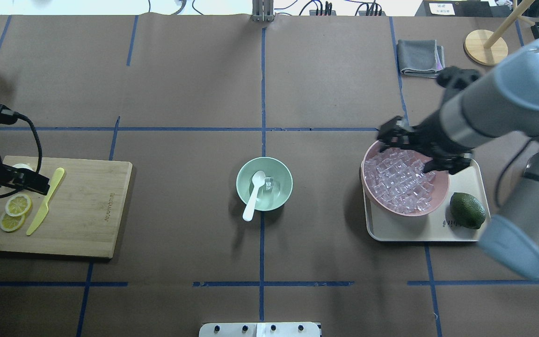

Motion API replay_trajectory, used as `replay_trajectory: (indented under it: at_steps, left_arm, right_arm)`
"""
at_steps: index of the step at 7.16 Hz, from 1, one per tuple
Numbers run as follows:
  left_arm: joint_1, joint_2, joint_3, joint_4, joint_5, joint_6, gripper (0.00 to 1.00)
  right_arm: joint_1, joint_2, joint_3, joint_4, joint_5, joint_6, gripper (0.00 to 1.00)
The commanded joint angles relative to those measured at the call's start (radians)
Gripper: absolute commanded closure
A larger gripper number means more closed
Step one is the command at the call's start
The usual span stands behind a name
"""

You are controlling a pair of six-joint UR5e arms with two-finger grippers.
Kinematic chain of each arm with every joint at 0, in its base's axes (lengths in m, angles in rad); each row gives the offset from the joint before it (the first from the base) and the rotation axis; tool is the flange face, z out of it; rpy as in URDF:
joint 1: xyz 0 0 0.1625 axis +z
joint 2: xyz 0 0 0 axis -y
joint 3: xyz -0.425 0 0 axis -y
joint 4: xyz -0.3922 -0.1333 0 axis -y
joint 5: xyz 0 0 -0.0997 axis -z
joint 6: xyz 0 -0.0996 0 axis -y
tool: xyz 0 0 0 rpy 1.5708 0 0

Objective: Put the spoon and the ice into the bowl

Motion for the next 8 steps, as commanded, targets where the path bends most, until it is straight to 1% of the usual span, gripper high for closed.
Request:
replay_trajectory:
  at_steps: [1,2,3,4,5,6,7,8]
  left_arm:
    - [-0.154,0.058,0.035,0.008,-0.098,0.217,0.0]
    - [-0.247,0.079,0.064,0.011,-0.105,0.34,0.0]
    - [-0.307,0.088,0.111,0.01,-0.129,0.462,0.0]
    - [-0.376,0.089,0.156,0.013,-0.163,0.565,0.0]
    - [-0.406,0.088,0.205,0.011,-0.2,0.633,0.0]
    - [-0.433,0.086,0.216,0.013,-0.214,0.649,0.0]
    - [-0.458,0.08,0.236,0.019,-0.223,0.649,0.0]
    - [-0.461,0.056,0.292,0.019,-0.262,0.646,0.0]
  right_arm:
    - [0.262,-0.239,0.02,-0.002,0.166,-0.481,0.0]
    - [0.392,-0.314,-0.015,-0.005,0.206,-0.734,0.0]
    - [0.496,-0.373,-0.077,-0.005,0.224,-0.943,0.0]
    - [0.611,-0.404,-0.131,-0.017,0.226,-1.165,0.0]
    - [0.688,-0.398,-0.155,-0.073,0.226,-1.318,0.0]
    - [0.721,-0.395,-0.167,-0.106,0.226,-1.441,0.0]
    - [0.723,-0.4,-0.172,-0.105,0.226,-1.475,0.0]
    - [0.723,-0.401,-0.179,-0.105,0.226,-1.477,0.0]
